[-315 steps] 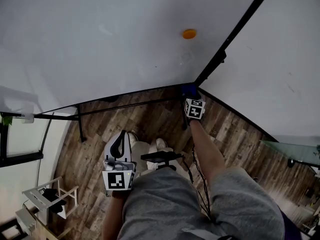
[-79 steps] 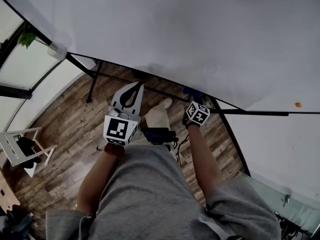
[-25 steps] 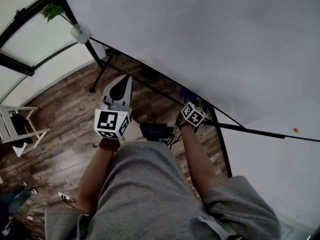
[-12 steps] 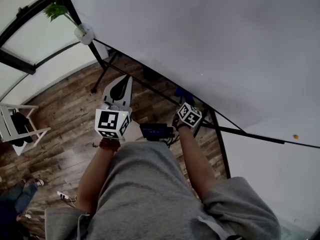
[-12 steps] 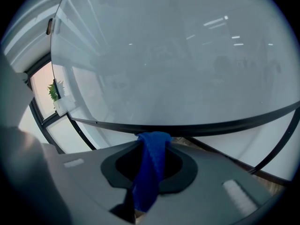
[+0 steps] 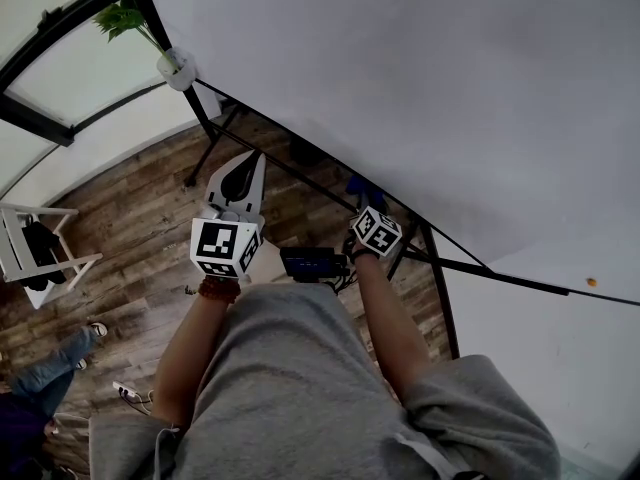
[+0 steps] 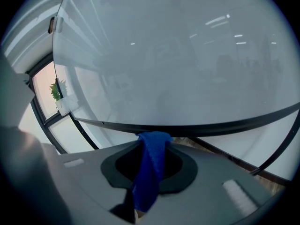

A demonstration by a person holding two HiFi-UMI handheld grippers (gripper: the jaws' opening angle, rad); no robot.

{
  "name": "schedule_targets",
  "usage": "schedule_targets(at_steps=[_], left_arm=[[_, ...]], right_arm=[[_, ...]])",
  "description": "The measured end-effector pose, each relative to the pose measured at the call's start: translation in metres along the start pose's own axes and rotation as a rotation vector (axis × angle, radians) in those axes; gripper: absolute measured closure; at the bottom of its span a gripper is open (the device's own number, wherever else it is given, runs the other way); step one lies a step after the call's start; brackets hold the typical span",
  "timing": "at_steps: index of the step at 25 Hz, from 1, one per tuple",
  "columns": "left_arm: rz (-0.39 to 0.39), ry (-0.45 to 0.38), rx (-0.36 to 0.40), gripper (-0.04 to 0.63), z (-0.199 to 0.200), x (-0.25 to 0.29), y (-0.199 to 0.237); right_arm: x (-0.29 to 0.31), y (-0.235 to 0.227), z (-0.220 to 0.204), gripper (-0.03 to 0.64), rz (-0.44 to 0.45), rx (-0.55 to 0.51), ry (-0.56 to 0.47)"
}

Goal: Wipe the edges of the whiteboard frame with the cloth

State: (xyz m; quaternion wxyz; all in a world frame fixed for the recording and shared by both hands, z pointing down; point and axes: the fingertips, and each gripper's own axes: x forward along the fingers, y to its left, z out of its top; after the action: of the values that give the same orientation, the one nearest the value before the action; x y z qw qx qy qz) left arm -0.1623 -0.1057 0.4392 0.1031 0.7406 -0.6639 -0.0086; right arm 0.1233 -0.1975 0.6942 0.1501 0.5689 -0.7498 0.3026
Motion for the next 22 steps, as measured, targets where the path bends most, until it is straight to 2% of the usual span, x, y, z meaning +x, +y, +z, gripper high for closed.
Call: schedule_targets(at_steps=[6, 22], left_arm=[[0.005, -0.002, 0.005, 0.586, 0.0, 0.0, 0.007], [0.088, 0.005, -0.013, 0.586, -0.001, -0.012, 0.061]], right_arm=[[0.005, 0.012, -0.001, 0.536, 0.019, -0.01, 0.002], [0.028, 0.065, -0.001, 0.537, 0.086, -0.038, 0.026]])
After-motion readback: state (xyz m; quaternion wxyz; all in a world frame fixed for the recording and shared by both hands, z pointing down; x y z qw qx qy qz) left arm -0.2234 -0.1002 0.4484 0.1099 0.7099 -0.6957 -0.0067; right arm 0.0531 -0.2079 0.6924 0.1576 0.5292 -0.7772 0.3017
